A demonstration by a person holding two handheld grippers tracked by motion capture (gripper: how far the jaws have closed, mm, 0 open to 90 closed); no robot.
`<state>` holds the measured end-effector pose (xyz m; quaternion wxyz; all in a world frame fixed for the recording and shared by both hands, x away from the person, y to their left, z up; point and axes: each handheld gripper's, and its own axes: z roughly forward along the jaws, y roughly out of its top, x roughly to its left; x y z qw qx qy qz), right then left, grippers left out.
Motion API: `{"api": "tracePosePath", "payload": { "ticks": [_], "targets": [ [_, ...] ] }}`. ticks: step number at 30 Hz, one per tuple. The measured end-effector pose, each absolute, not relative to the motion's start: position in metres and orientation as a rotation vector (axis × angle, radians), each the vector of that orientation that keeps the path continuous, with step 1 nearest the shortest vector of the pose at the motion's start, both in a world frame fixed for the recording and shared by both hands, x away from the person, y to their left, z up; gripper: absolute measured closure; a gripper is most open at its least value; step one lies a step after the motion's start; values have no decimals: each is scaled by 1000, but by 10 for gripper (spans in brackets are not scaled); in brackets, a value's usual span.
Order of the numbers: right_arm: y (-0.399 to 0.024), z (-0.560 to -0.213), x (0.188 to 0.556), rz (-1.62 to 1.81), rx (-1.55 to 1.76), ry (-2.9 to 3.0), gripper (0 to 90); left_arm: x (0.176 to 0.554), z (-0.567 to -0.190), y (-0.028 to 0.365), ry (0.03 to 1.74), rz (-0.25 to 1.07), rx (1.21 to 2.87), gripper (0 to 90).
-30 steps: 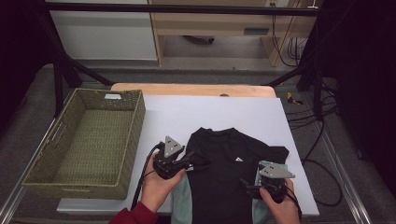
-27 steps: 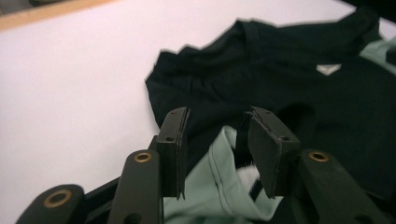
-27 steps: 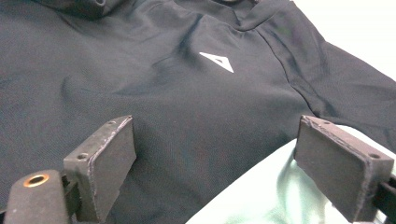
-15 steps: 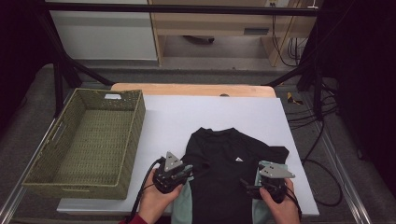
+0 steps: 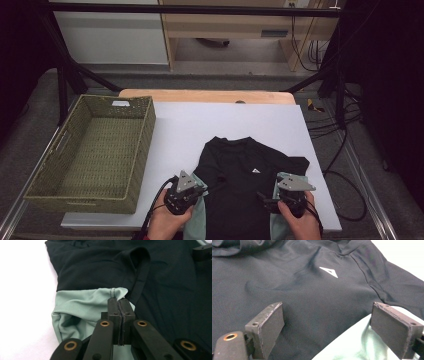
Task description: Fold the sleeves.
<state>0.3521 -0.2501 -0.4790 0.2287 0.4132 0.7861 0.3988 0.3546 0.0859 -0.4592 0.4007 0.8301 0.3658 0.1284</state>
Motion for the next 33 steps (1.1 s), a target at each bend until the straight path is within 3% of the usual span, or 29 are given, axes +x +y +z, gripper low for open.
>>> {"api": "tracePosePath", "payload": {
  "ticks": [24, 28, 33],
  "targets": [
    [-251, -478, 352, 1100, 1142, 2152, 110, 360, -461, 59, 893, 309, 2088, 893],
    [-254, -475, 351, 1111, 1147, 2124, 111, 356, -462, 63, 886, 309, 2056, 843],
    [-263, -471, 350, 1113, 1162, 2074, 120, 350, -454, 70, 891, 368, 2020, 688]
  ]
}}
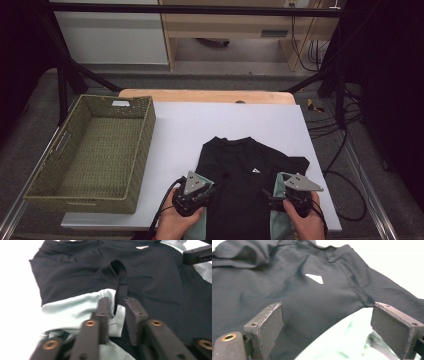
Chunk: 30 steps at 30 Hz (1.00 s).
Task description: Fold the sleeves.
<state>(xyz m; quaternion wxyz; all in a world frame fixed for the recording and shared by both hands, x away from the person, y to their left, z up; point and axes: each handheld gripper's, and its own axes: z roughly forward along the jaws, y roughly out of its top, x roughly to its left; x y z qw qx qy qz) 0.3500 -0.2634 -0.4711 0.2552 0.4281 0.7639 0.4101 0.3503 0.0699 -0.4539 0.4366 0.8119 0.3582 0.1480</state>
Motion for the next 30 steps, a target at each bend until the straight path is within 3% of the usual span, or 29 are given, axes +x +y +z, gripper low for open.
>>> {"api": "tracePosePath", "payload": {
  "ticks": [5, 9, 15, 22, 27, 30],
  "targets": [
    [-278, -467, 349, 1109, 1203, 1990, 127, 345, -445, 88, 906, 417, 1956, 568],
    [-295, -464, 348, 1099, 1279, 1885, 190, 344, -447, 109, 938, 491, 1915, 517],
    [-316, -470, 355, 1004, 1458, 1808, 415, 347, -451, 127, 977, 552, 1917, 495],
    [-324, -486, 367, 924, 1581, 1859, 575, 351, -458, 140, 1028, 566, 1916, 488],
    [-324, -484, 363, 912, 1570, 1861, 850, 351, -461, 140, 1036, 570, 1928, 485],
    [-322, -481, 359, 932, 1565, 1882, 885, 351, -460, 142, 1041, 582, 1921, 484]
  ]
}}
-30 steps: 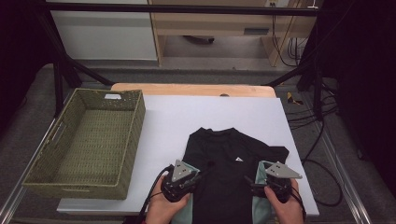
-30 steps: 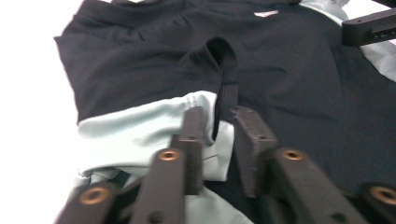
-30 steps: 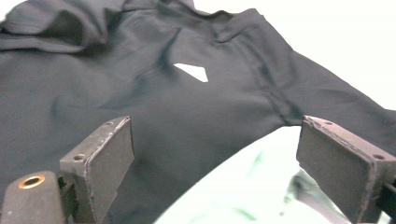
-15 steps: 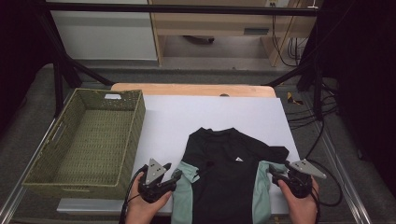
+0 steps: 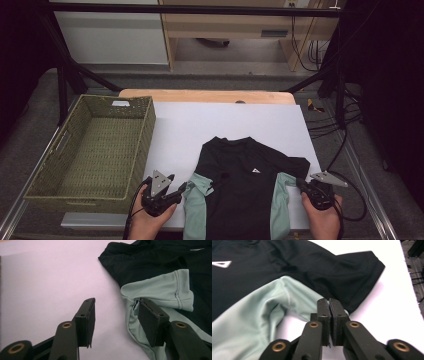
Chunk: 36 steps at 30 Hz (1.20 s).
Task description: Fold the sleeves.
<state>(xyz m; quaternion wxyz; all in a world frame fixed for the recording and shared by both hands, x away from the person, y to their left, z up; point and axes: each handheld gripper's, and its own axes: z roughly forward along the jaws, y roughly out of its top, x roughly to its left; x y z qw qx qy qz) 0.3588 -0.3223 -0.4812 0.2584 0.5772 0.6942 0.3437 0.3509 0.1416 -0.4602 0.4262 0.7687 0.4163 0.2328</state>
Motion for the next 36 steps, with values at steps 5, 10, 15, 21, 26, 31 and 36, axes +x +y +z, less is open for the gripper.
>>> {"api": "tracePosePath", "payload": {
  "ticks": [5, 10, 15, 21, 26, 31, 36],
  "targets": [
    [-307, -468, 341, 943, 1480, 1886, 810, 352, -461, 144, 1049, 590, 1924, 482],
    [-324, -461, 346, 953, 1504, 1787, 584, 352, -464, 144, 1049, 587, 1928, 478],
    [-350, -461, 380, 966, 1538, 1772, 471, 352, -467, 143, 1048, 582, 1944, 477],
    [-355, -478, 418, 970, 1561, 1869, 427, 352, -465, 145, 1056, 593, 1927, 476],
    [-355, -486, 424, 912, 1569, 1895, 713, 354, -467, 146, 1061, 592, 1928, 473],
    [-365, -482, 415, 1045, 1599, 1871, 877, 354, -467, 147, 1066, 594, 1925, 472],
    [-359, -460, 405, 1156, 1572, 1836, 878, 355, -467, 149, 1073, 599, 1923, 472]
  ]
}}
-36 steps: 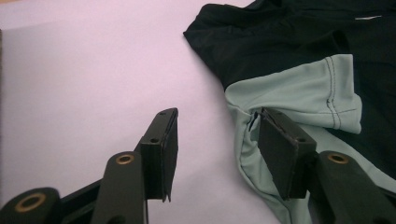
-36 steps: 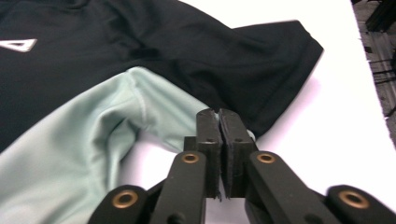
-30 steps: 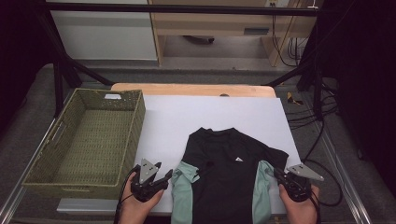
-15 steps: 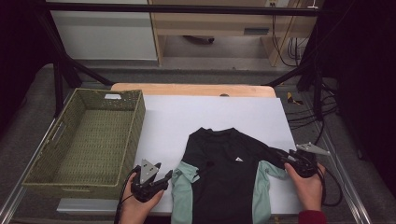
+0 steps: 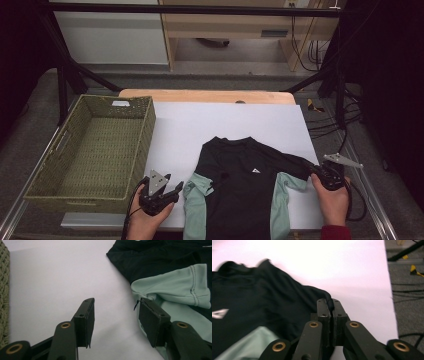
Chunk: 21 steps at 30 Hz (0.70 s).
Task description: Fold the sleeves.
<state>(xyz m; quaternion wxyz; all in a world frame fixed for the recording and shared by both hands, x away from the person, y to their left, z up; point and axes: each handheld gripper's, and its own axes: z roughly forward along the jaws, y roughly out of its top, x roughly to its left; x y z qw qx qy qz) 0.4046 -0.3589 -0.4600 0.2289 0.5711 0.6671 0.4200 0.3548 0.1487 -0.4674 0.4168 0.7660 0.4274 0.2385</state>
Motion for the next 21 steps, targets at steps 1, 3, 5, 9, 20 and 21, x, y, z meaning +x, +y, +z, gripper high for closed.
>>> {"api": "tracePosePath", "payload": {
  "ticks": [1, 3, 5, 9, 20, 21],
  "targets": [
    [-355, -455, 404, 1160, 1553, 1850, 878, 355, -468, 149, 1073, 599, 1923, 472],
    [-345, -446, 403, 1167, 1523, 1880, 878, 355, -468, 149, 1074, 598, 1924, 471],
    [-333, -438, 403, 1165, 1495, 1911, 878, 355, -468, 148, 1071, 598, 1927, 471],
    [-309, -426, 406, 1165, 1450, 1966, 878, 355, -470, 148, 1067, 596, 1936, 471],
    [-272, -407, 412, 1149, 1357, 2030, 878, 355, -470, 147, 1063, 592, 1943, 471],
    [-271, -407, 412, 1151, 1358, 2032, 878, 355, -470, 147, 1063, 594, 1943, 470]
  ]
}}
